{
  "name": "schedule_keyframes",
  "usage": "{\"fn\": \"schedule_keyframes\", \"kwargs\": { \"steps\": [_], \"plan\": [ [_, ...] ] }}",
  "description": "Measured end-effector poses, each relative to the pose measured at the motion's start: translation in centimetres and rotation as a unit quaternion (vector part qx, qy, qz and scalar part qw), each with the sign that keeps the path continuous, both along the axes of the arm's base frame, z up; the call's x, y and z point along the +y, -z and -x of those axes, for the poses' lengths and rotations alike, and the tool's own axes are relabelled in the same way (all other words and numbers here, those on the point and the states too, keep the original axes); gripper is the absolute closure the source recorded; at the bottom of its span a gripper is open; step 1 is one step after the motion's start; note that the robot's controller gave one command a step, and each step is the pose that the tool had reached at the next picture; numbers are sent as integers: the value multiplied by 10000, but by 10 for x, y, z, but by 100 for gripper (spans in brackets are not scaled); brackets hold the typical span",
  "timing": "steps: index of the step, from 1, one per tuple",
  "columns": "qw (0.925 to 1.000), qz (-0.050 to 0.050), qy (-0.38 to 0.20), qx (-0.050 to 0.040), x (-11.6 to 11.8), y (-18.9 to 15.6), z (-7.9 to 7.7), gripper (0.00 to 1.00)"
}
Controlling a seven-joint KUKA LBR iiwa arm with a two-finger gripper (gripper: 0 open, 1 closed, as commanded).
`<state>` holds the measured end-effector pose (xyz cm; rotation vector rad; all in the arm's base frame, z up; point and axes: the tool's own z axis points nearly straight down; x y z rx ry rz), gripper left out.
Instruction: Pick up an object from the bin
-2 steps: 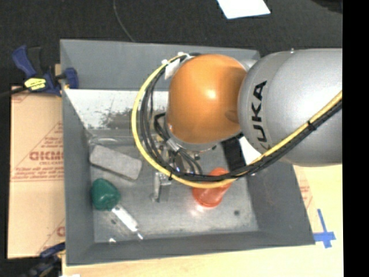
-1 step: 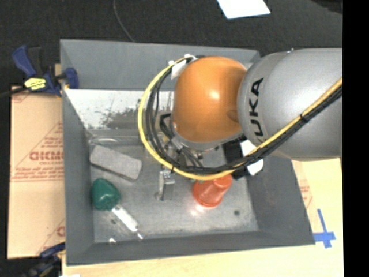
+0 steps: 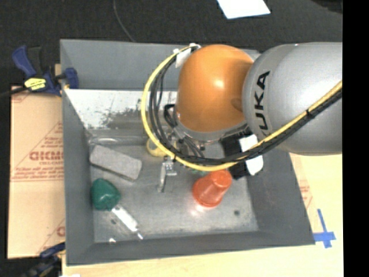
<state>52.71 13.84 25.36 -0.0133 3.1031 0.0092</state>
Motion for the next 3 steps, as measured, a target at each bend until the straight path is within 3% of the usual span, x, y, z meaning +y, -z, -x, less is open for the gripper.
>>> {"fn": "schedule_keyframes", "kwargs": {
  "steps": [1,2,3],
  "plan": [
    [9999,10,101,41,0,37,9,0],
    [9998,-17,200,-46,10,22,-58,100],
    [9998,-16,200,-47,10,22,-58,100]
  ]
}}
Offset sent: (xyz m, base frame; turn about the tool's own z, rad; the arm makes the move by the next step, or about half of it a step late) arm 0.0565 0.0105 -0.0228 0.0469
